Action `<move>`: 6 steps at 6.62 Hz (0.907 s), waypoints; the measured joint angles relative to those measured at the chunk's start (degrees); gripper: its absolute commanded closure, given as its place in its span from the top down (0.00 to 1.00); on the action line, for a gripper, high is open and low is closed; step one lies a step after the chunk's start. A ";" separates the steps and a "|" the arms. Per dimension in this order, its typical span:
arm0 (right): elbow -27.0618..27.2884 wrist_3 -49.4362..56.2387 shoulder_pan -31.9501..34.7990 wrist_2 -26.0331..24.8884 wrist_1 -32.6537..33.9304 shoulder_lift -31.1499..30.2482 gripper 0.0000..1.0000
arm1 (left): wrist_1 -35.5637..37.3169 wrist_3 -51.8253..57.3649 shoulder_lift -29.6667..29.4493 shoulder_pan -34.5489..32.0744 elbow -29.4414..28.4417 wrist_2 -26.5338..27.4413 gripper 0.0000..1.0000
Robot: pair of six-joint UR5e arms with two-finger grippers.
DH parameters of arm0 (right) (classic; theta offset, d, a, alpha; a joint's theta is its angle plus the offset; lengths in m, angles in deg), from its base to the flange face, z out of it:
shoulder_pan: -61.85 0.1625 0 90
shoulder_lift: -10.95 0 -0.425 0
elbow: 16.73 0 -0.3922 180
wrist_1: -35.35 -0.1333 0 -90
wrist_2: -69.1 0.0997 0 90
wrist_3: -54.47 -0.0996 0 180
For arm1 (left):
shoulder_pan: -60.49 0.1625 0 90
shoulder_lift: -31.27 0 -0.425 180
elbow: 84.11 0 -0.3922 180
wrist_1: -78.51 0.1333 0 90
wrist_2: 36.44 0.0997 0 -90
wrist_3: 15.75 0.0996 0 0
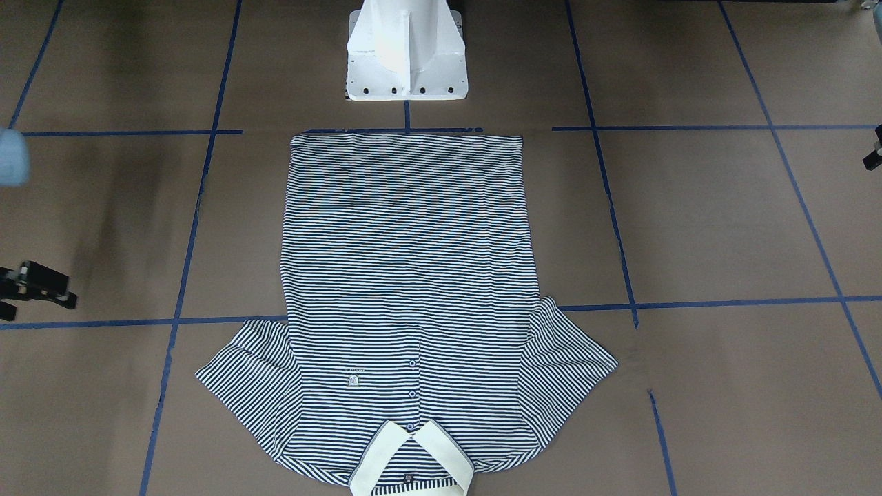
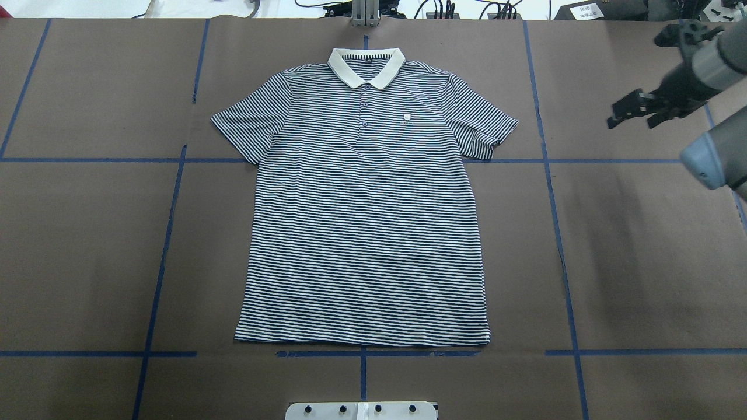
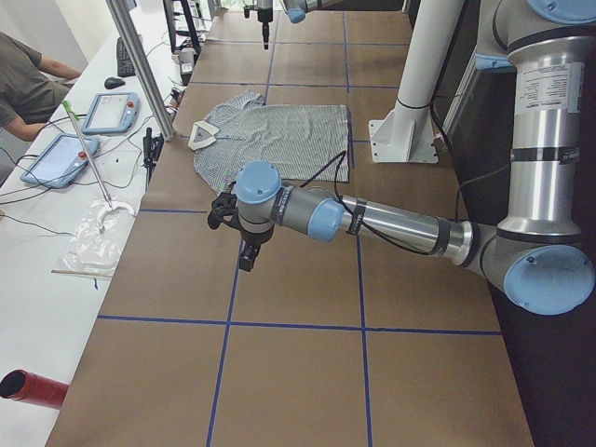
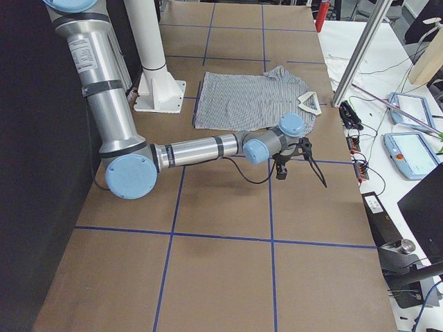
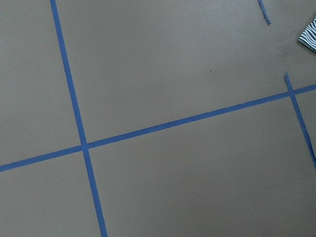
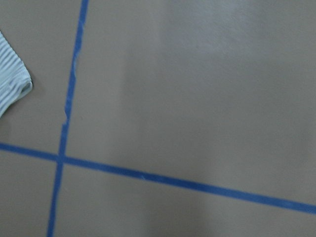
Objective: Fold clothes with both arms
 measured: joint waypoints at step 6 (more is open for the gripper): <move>-11.00 -27.44 -12.00 -17.65 -7.35 12.27 0.59 | -0.21 -0.55 0.12 0.09 0.60 -1.90 1.00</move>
